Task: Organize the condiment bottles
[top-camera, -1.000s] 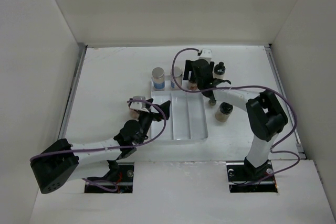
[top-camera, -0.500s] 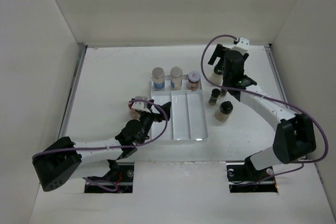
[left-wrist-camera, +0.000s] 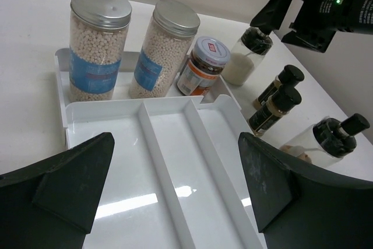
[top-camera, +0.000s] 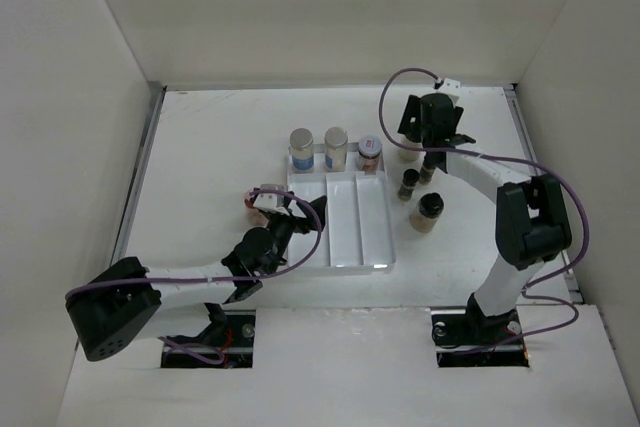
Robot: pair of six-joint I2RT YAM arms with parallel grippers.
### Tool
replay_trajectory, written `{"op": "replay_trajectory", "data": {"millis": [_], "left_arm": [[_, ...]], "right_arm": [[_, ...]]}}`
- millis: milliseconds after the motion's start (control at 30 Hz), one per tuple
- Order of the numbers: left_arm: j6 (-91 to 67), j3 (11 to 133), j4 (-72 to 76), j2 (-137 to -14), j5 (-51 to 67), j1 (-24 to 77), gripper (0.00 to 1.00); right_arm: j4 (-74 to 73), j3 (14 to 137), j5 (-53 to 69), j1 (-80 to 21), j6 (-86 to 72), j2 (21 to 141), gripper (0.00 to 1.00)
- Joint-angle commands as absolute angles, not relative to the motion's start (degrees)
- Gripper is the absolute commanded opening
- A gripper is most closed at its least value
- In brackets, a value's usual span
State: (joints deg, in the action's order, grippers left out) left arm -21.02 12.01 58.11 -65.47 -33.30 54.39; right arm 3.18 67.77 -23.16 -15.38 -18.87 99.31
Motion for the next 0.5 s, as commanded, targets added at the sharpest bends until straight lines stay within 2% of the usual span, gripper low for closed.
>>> {"op": "replay_trajectory", "data": {"millis": [0, 133, 233, 300, 400, 467], "left_arm": [[-21.5, 12.9, 61.6, -65.6, -32.8, 54.0, 0.88], [-21.5, 12.7, 61.6, -65.5, -32.8, 53.8, 0.88], [-21.7, 12.8, 61.6, -65.7, -32.8, 53.8, 0.88], [-21.9, 12.8, 61.6, -65.8, -32.8, 53.8, 0.88], [-21.9, 12.8, 61.6, -65.7, -32.8, 53.8, 0.88], [-21.9, 12.7, 61.6, -65.5, -32.8, 53.7, 0.88]], "right_arm": [[4.2, 71.8, -21.6, -14.8, -17.8, 101.9, 0.92], [3.2, 72.0, -21.7, -15.0, -17.9, 102.8, 0.92], [3.0, 71.4, -21.7, -15.0, -18.4, 103.0, 0.89], [2.7, 71.8, -21.6, -15.0, -18.4, 103.7, 0.82], [3.8, 72.4, -21.8, -15.0, -18.4, 103.4, 0.62], [5.4, 72.6, -22.4, -15.0, -18.4, 102.0, 0.54]]}}
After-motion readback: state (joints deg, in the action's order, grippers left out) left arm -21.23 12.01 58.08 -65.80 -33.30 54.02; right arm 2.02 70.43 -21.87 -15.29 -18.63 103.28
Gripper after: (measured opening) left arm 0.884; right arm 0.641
